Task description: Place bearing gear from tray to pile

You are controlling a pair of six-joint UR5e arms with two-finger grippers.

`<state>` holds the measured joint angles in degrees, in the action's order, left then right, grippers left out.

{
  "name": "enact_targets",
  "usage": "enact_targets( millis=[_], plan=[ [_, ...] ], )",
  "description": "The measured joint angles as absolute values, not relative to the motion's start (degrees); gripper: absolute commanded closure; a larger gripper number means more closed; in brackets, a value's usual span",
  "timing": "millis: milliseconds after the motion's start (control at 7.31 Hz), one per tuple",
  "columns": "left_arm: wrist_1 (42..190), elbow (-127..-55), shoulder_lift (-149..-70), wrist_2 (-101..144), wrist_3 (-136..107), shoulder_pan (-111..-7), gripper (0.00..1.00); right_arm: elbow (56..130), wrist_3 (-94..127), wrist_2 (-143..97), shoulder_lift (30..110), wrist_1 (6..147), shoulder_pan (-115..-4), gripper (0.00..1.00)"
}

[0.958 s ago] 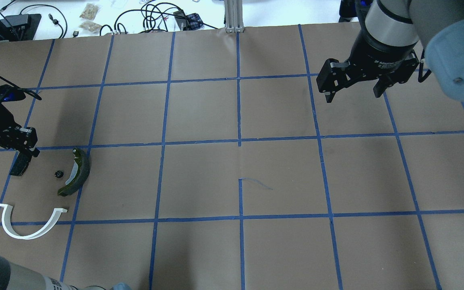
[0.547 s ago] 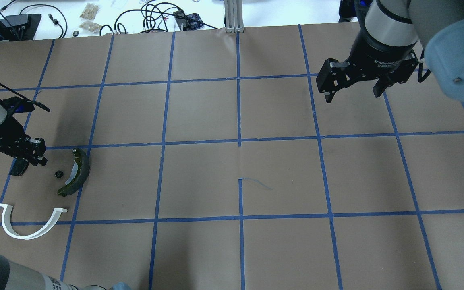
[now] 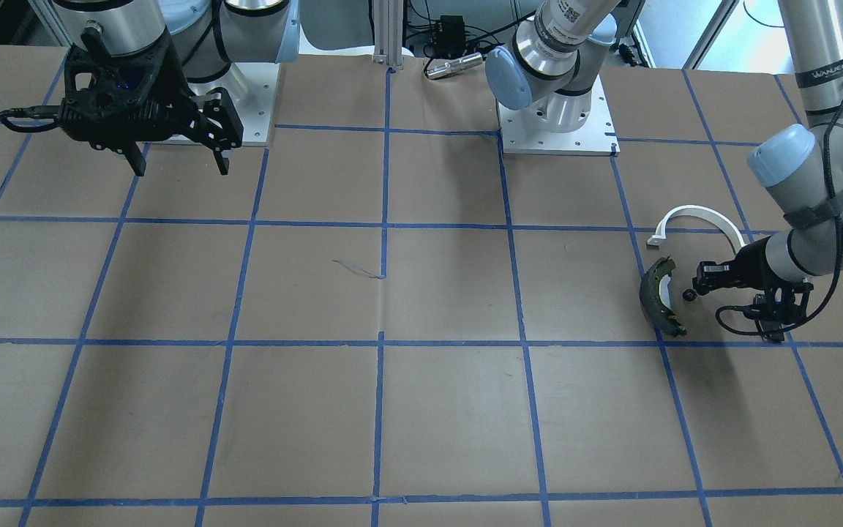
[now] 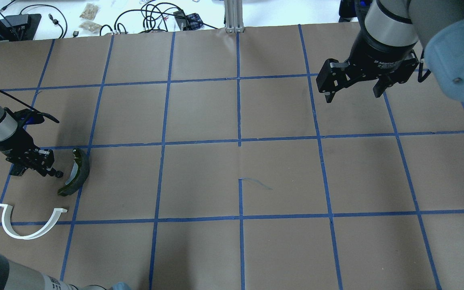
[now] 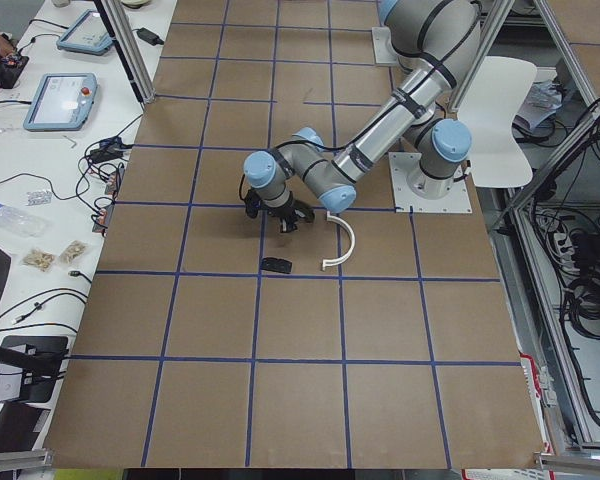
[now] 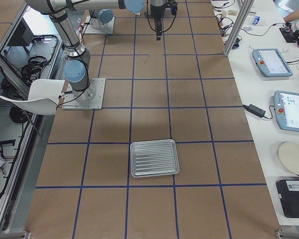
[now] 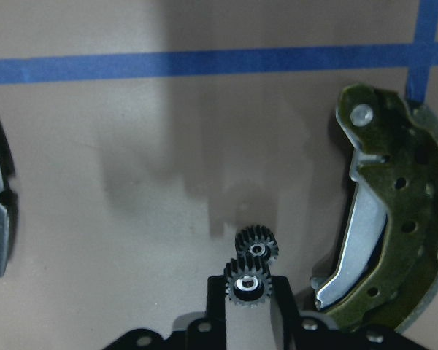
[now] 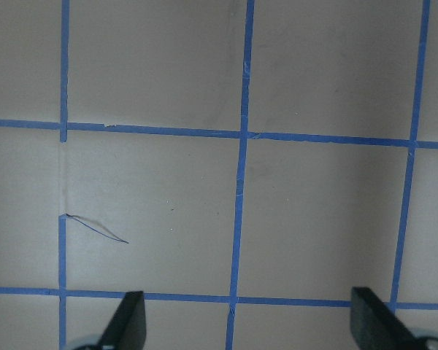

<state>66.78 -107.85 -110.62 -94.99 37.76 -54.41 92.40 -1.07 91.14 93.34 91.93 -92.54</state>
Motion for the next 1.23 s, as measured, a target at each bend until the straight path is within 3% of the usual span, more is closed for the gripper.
enact_targets(
  millis=[684, 958, 1095, 1232],
  plan=[
    [64.25, -107.64, -111.99, -97.15, 40.12, -54.32, 1.00, 92.38, -1.14, 91.14, 93.34, 91.93, -92.55, 0.00],
    [63.94, -107.51, -112.22, -97.54, 40.26, -54.32, 0.79, 92.37, -1.14, 91.14, 93.34, 91.93, -92.55, 0.00],
    [63.84, -107.33, -112.49, -97.60, 40.26, -54.32, 0.46, 92.37, -1.14, 91.14, 93.36, 91.93, -92.55, 0.00],
    [63.72, -107.21, -112.71, -97.63, 40.26, -54.32, 0.41, 92.39, -1.14, 91.14, 93.38, 91.93, -92.55, 0.00]
  ],
)
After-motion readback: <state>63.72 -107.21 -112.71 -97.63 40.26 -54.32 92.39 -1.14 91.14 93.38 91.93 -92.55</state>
